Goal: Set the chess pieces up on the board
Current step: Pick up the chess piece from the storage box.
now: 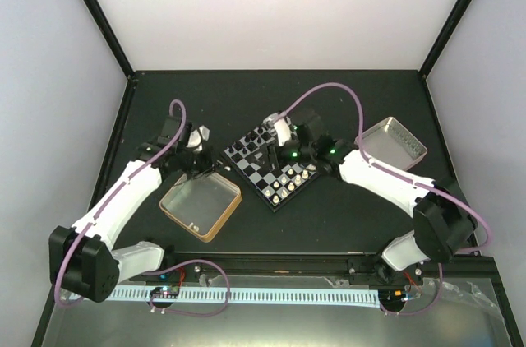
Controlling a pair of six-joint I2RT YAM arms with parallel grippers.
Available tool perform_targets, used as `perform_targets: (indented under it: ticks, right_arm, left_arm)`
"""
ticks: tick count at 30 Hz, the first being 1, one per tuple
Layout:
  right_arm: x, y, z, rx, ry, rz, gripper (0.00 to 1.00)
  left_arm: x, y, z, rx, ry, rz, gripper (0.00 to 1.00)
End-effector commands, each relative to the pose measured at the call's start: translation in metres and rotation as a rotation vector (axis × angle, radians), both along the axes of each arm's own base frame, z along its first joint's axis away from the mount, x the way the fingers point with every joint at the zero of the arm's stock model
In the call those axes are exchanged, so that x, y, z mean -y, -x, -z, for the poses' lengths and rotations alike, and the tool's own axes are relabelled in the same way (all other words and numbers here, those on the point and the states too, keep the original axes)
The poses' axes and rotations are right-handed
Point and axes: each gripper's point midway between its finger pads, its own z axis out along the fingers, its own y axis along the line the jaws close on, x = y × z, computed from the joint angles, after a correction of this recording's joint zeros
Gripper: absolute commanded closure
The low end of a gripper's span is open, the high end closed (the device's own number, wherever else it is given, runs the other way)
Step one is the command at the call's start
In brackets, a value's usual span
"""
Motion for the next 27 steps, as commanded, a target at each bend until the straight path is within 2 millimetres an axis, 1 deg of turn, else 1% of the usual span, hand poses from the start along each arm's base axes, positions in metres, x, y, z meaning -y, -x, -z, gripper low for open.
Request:
perform_targets:
  ticks: [1, 5, 8, 12, 15, 18, 20, 24, 27]
  right_arm:
    - [-0.024, 0.024, 0.0, 0.071, -0.049, -0.084, 0.35]
    - [-0.041, 0.048, 0.004, 0.075, -0.075, -0.155, 0.35]
    - [-0.056, 0.062, 0.009, 0.064, -0.066, -0.21, 0.35]
    - [-0.072, 0.076, 0.023, 0.032, -0.036, -0.283, 0.38]
    - [-0.079, 0.08, 0.027, 0.01, -0.025, -0.331, 0.43]
    - [-0.084, 0.083, 0.029, -0.002, -0.03, -0.362, 0.53]
    - [-0.086, 0.085, 0.03, -0.007, -0.027, -0.376, 0.57]
    - [-0.088, 0.085, 0.038, -0.015, -0.003, -0.386, 0.57]
    - [-0.088, 0.085, 0.047, -0.024, 0.018, -0.387, 0.55]
  left_arm:
    - [0.016, 0.037, 0.016, -0.278, 0.235, -0.096, 0.94]
    - [0.022, 0.047, 0.018, -0.337, 0.392, -0.185, 0.94]
    - [0.019, 0.051, 0.018, -0.362, 0.446, -0.246, 0.94]
    - [0.012, 0.057, 0.027, -0.401, 0.502, -0.323, 0.94]
    - [0.01, 0.061, 0.034, -0.427, 0.546, -0.367, 0.94]
    - [0.006, 0.064, 0.038, -0.434, 0.56, -0.399, 0.95]
    - [0.004, 0.063, 0.04, -0.441, 0.571, -0.415, 0.95]
    - [0.004, 0.059, 0.036, -0.441, 0.598, -0.433, 0.95]
    - [0.004, 0.058, 0.034, -0.449, 0.613, -0.44, 0.95]
